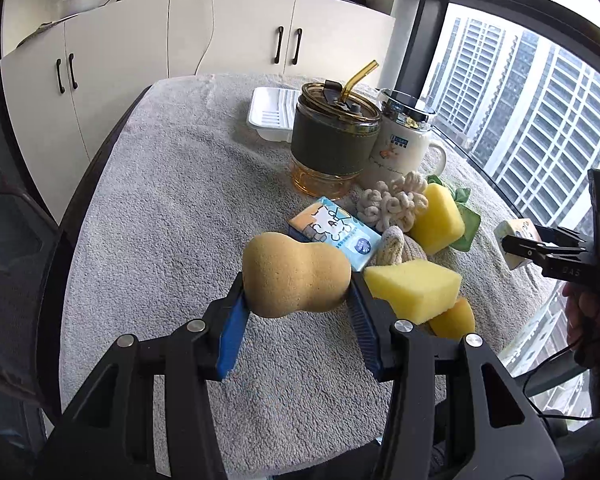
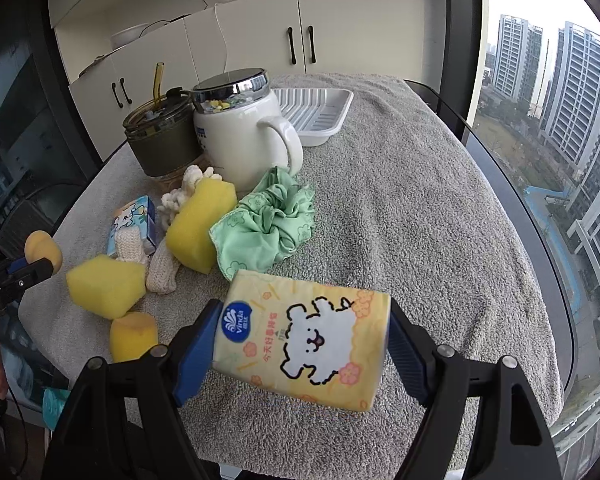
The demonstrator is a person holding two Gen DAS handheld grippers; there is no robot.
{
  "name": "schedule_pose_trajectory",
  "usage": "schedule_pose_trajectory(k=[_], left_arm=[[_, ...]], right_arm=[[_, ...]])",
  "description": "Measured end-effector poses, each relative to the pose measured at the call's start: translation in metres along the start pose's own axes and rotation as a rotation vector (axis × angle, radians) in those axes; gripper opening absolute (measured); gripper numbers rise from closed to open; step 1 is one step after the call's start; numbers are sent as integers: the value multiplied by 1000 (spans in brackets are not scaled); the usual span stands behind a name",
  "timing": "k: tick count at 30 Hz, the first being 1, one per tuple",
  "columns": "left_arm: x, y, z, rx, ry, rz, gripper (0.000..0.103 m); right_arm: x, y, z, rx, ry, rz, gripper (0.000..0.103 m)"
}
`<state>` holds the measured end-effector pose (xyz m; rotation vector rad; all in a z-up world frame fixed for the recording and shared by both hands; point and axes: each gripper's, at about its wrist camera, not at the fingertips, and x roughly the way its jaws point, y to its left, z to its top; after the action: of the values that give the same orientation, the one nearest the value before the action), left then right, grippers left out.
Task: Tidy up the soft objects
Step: 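Carry the gourd sponge and tissue pack into the white tray and release both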
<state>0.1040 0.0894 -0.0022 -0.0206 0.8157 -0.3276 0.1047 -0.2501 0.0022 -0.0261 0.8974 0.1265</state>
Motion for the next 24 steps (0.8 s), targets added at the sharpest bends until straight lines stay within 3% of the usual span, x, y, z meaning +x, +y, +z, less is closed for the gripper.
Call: schedule_pose_trajectory(k=[6,12,18,24], left_arm=[[5,22,55,58,-40,28,46],[31,41,117,102,-60,36,46],[78,52,183,145,-35,13,46],[149,46,230,203,54,-79,46]], right_arm=[[-2,-40,57,-17,-58,-61,80],[19,-54,119,-55,-89,-71,80],[67,-53,179,-88,-50,-31,80],[133,-51,235,-102,30,43,80]])
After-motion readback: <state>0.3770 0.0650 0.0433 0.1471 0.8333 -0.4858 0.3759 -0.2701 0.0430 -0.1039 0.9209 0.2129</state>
